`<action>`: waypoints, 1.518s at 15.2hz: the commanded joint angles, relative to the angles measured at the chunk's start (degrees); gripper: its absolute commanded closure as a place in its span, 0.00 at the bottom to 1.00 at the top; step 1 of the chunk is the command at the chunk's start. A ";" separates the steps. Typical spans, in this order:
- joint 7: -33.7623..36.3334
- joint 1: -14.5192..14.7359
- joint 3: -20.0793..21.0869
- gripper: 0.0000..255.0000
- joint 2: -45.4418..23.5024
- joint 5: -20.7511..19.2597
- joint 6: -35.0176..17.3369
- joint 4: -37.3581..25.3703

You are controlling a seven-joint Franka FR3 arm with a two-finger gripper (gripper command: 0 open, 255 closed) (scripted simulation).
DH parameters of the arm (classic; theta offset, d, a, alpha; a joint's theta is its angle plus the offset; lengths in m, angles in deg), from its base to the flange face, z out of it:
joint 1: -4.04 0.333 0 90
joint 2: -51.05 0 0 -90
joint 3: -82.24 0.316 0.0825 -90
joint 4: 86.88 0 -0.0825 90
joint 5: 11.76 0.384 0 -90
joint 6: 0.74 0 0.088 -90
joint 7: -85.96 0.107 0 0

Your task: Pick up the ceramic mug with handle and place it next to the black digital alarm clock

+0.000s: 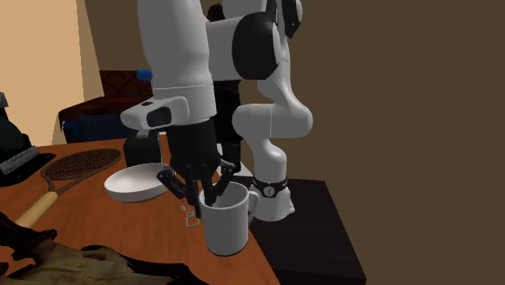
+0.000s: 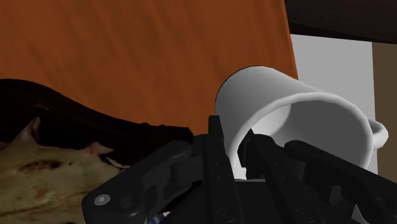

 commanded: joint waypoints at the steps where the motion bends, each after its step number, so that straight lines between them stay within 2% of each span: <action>1: 0.21 -0.04 0.35 1.00 0.96 0.04 1.95 -0.99; 23: 1.17 0.41 2.82 1.00 4.66 1.23 20.05 -15.43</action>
